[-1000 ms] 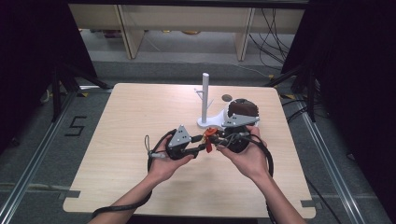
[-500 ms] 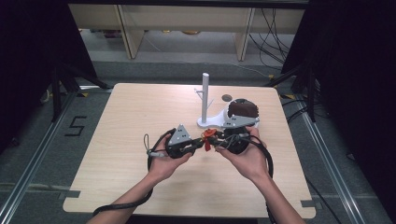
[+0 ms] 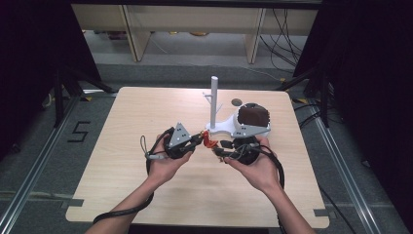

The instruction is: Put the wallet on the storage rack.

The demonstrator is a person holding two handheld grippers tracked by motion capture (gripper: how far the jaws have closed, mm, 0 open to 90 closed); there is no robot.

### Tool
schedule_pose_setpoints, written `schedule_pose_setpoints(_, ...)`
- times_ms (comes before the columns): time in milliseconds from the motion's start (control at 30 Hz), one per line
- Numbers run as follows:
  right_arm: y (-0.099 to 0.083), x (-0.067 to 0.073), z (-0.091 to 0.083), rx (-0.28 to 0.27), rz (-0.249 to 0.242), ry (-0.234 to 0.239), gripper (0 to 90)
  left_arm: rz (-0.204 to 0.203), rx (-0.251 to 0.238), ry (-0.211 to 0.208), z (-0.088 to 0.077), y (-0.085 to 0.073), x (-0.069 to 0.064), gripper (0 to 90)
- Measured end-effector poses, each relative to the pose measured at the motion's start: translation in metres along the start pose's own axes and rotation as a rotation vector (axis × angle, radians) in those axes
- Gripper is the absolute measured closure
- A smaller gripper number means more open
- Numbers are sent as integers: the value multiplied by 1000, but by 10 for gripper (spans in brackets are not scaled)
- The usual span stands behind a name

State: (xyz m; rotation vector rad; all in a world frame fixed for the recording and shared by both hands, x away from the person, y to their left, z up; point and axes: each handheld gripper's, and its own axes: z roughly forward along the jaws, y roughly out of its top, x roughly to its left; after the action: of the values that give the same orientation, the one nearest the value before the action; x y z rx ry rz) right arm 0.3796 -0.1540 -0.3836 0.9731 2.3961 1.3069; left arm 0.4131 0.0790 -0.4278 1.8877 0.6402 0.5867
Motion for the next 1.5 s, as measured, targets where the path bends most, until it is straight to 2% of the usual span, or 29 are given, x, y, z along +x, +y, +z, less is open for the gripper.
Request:
schedule_pose_setpoints(33,0,-1,0,0,-15,5,588,25,18,24,0,1,2,843)
schedule_pose_setpoints(67,-1,0,-1,-4,14,3,583,38,7,40,0,0,3,843)
schedule_pose_setpoints(133,-2,-1,-2,-8,-7,-4,581,61,12,66,0,0,6,843)
schedule_pose_setpoints(200,-8,-2,-2,-9,23,5,580,64,0,90,-2,1,9,844)
schedule_pose_setpoints(267,-10,-2,-3,1,36,-5,580,59,-3,98,-3,2,14,844)
schedule_pose_setpoints(333,-19,-5,-1,3,56,8,579,60,1,105,-5,4,19,844)
schedule_pose_setpoints(433,-24,-6,-1,8,61,1,578,87,7,119,-6,7,23,844)
schedule_pose_setpoints(500,-30,-7,0,12,85,2,576,95,10,125,-7,10,25,844)
schedule_pose_setpoints(567,-37,-10,1,0,95,12,577,106,13,134,-6,13,27,844)
schedule_pose_setpoints(600,-39,-11,0,7,108,-7,577,107,16,133,-6,14,28,844)
schedule_pose_setpoints(633,-43,-11,2,-7,121,13,577,108,19,137,-6,15,30,844)
schedule_pose_setpoints(800,-57,-15,4,-26,155,10,578,99,22,154,-5,19,39,844)
schedule_pose_setpoints(833,-60,-14,5,-25,193,16,578,101,24,155,-5,19,41,844)
schedule_pose_setpoints(933,-67,-19,8,-36,185,21,579,109,27,162,-4,21,46,844)
schedule_pose_setpoints(1000,-72,-19,9,-36,233,21,579,103,24,166,-2,23,48,844)
schedule_pose_setpoints(1033,-72,-19,9,-36,233,21,579,109,24,169,-2,24,49,844)
schedule_pose_setpoints(1067,-73,-22,10,-56,194,4,579,100,21,170,-1,25,50,844)
schedule_pose_setpoints(1100,-74,-22,10,-61,214,10,579,108,21,171,0,26,51,844)
schedule_pose_setpoints(1133,-75,-24,10,-80,192,6,579,99,19,172,0,27,52,844)
schedule_pose_setpoints(1167,-76,-21,8,-78,226,-6,579,112,20,174,0,28,53,844)
schedule_pose_setpoints(1200,-76,-24,8,-92,194,-9,579,102,19,176,1,29,53,844)
schedule_pose_setpoints(1267,-79,-24,6,-117,232,-10,578,103,17,180,1,31,54,844)
schedule_pose_setpoints(1300,-79,-24,6,-117,232,-10,578,110,17,181,1,32,55,844)
schedule_pose_setpoints(1333,-79,-27,6,-127,197,-26,577,103,18,182,1,32,56,844)
schedule_pose_setpoints(1400,-82,-29,5,-132,198,-32,577,109,19,181,2,34,57,844)
schedule_pose_setpoints(1433,-82,-27,5,-132,234,-18,577,106,21,184,2,35,58,843)
schedule_pose_setpoints(1500,-85,-30,5,-139,202,-34,577,117,25,183,3,36,60,844)
